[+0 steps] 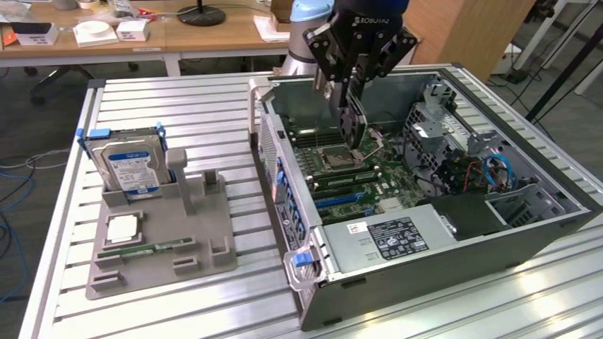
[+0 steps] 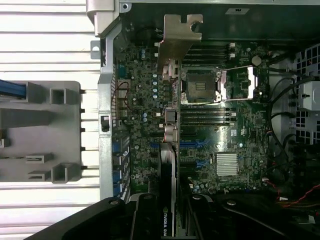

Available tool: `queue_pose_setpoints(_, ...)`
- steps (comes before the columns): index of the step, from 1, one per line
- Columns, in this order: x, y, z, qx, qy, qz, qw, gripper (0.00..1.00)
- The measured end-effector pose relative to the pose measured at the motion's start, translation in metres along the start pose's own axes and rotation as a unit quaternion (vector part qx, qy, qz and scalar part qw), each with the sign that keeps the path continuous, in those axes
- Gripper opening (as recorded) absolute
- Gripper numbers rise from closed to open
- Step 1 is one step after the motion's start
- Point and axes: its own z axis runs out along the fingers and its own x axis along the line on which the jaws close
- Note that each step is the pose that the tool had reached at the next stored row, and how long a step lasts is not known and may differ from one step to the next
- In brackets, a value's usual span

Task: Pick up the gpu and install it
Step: 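Pick up the gpu and move the gpu toward the slot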

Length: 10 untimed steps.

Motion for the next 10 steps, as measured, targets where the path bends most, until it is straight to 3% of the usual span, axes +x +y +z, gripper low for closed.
queue_pose_setpoints(10,-0.0086,0.0003,0.0002,0.0000,0.0000,-0.001,1.0000,0.26)
